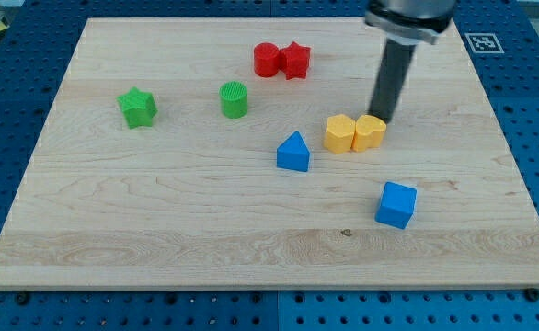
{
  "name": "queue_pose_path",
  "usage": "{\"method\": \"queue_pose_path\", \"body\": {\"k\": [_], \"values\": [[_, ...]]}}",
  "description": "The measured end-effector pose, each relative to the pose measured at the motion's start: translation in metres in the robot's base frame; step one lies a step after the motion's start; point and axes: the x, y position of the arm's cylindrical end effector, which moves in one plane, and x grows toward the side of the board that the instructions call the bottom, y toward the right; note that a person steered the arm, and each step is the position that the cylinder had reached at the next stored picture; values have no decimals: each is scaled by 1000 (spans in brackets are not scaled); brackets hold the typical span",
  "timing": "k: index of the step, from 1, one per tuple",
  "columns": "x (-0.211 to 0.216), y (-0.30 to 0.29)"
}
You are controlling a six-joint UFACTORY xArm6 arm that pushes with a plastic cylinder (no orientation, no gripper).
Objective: Slide the cube to the bottom of the triangle
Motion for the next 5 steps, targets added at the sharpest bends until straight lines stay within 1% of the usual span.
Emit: {"method": "queue_pose_path", "body": {"k": [1,2,3,4,5], "values": [[4,43],[26,55],[83,55],[121,55],[138,37]]}}
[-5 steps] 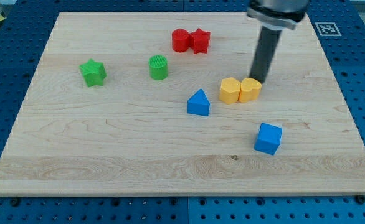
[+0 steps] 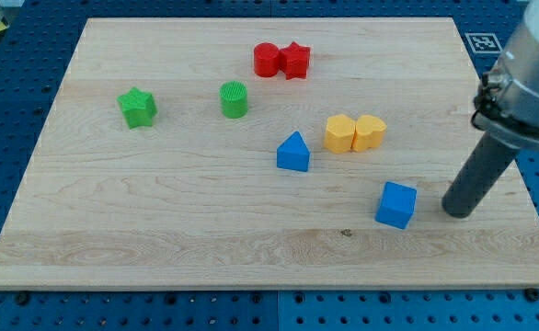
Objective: Slide the cube to the bottom of the triangle
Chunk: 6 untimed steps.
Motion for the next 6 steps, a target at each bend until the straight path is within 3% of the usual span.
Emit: {"method": "queue_pose_path", "body": {"k": [6], "values": [[2,-47]]}}
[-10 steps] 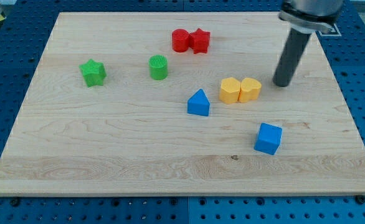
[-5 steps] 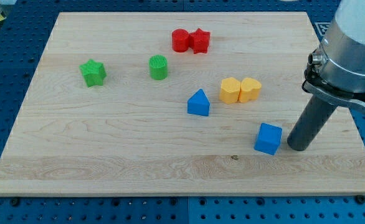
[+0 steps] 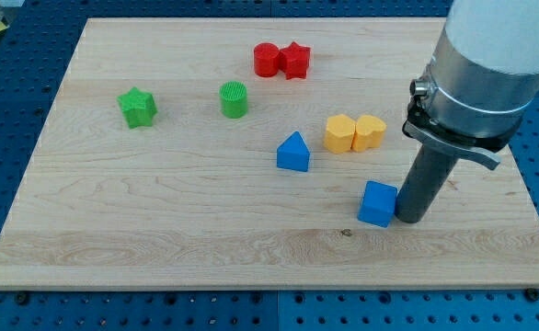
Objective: Slide the cube to the bottom of the triangle
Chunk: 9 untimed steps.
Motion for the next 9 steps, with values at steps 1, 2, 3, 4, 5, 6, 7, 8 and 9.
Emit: {"method": "queue_pose_path", "body": {"k": [1,2,3,4,5,6,7,8,9], "values": [[13,-1],[13,-20],[0,-32],[-2,-39],[-2,-60],[-3,-44],[-3,-12],[-18,-11],[-26,-11]]}}
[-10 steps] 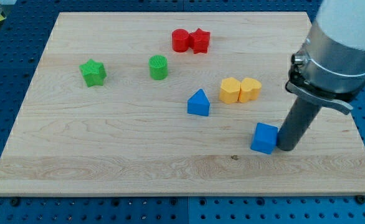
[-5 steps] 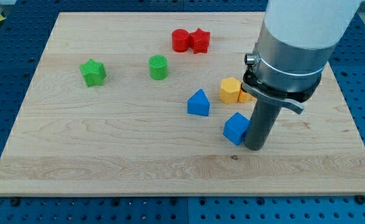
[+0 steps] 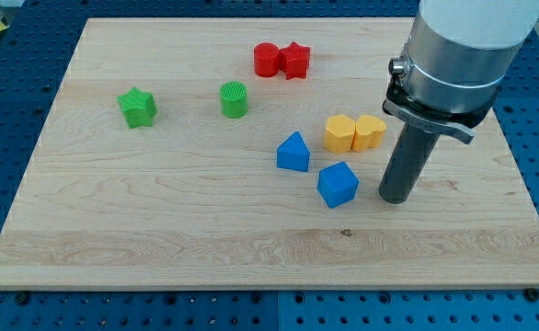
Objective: Slide the cube to the bottom of the triangle
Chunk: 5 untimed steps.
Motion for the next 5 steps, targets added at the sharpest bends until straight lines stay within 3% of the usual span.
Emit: {"method": "queue_pose_path", "body": {"k": [5], "values": [[-1,-21]]}}
